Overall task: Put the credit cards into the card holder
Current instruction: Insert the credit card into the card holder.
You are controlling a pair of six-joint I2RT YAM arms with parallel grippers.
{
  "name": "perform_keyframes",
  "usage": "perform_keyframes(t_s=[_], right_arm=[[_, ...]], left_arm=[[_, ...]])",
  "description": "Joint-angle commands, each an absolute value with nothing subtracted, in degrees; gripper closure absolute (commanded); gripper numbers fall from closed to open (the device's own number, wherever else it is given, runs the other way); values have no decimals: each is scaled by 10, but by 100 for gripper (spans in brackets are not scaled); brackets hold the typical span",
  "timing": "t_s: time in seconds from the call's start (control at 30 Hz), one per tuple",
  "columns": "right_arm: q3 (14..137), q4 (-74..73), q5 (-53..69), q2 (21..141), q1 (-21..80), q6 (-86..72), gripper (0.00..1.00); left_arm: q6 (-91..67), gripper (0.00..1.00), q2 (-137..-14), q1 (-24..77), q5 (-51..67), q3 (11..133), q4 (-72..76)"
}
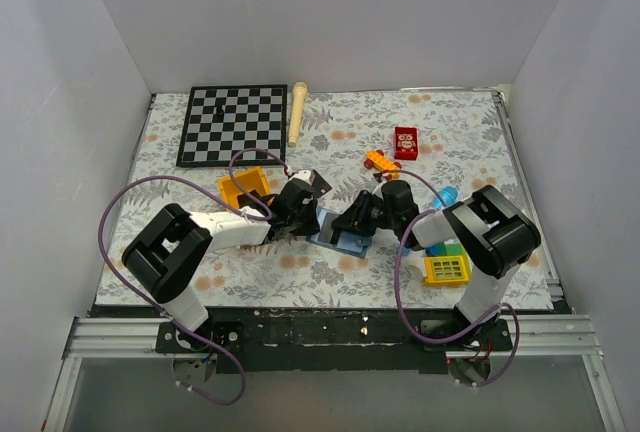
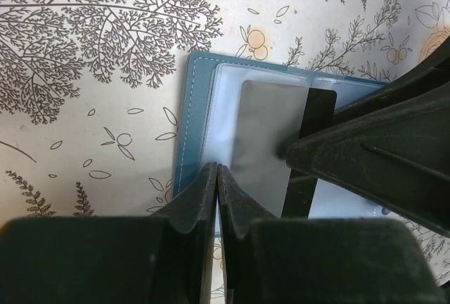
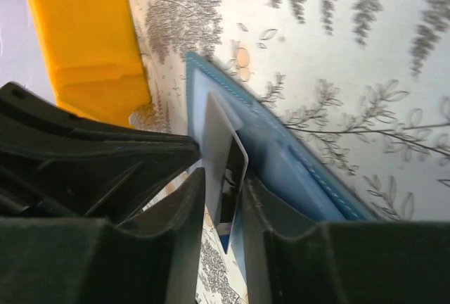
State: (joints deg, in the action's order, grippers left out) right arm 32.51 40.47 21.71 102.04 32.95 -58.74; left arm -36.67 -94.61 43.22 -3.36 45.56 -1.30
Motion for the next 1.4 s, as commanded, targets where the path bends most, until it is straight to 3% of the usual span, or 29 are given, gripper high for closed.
perform_keyframes(t_s=[0.0,0.07,0.17,0.47,0.53,0.7,0.8,1.1,1.37], right_arm=[[316,372,199,980,338,-548,58],[319,336,195,950,338,-525,48],[329,266,185,904,338,-485,42],[362,71,122,825,337,-423,41],[367,58,126,822,337,-415,46],[382,48,148,845,337,-413,86],[391,39,152,866,337,-415,99],[410,11,145,893,337,-404,99],[424,-25,135,904,338,-385,99]], left_arm=[[-369,97,-947,435,-19,441,-40],[-370,97,-946,435,-20,439,-38],[-370,97,-944,435,-23,439,-40],[-394,97,-938,435,-10,424,-37],[-406,97,-934,436,-3,416,-35],[-439,97,-911,443,-4,393,-43],[-460,97,-893,452,-11,384,-60],[-497,97,-819,485,-40,366,-94],[-425,89,-773,463,-121,462,-152]])
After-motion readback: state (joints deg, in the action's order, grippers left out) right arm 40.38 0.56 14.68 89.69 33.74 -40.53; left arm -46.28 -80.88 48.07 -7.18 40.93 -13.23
